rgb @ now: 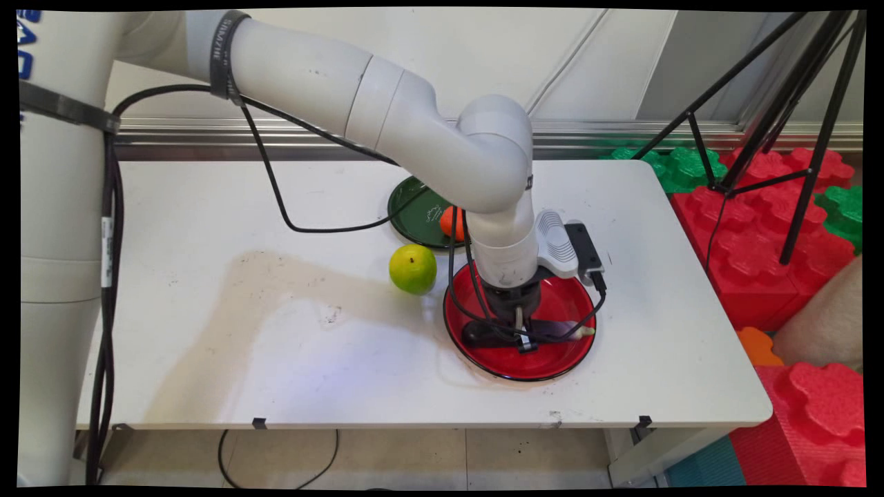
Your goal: Pick up the eggplant from the red plate, then place the picked object on the table
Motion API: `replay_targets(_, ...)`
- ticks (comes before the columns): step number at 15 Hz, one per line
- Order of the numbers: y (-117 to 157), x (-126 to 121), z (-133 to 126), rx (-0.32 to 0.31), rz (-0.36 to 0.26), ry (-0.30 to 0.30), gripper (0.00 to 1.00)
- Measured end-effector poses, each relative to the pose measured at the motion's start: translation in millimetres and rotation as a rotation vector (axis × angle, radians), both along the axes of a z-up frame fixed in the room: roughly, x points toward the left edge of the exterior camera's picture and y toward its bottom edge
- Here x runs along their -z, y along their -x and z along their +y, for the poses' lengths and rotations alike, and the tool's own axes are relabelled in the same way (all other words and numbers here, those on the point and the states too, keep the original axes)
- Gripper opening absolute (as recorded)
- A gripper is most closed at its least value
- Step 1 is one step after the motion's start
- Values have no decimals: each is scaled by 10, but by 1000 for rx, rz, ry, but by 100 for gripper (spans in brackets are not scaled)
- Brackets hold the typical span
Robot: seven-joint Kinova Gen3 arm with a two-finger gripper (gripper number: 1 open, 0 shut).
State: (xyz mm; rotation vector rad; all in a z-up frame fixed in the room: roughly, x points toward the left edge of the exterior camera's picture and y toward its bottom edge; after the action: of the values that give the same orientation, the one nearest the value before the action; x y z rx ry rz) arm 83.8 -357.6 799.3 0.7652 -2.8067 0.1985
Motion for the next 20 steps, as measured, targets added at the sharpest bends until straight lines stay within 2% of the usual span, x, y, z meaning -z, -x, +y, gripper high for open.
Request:
replay_targets(5,-23,-2,2,12,17,13,0)
replay_targets(10,-150,-265,49,5,34,48,0)
replay_targets(17,-543,-986,131,-65,44,132,0)
replay_targets(20,-807,-1308,184,-122,44,161,0)
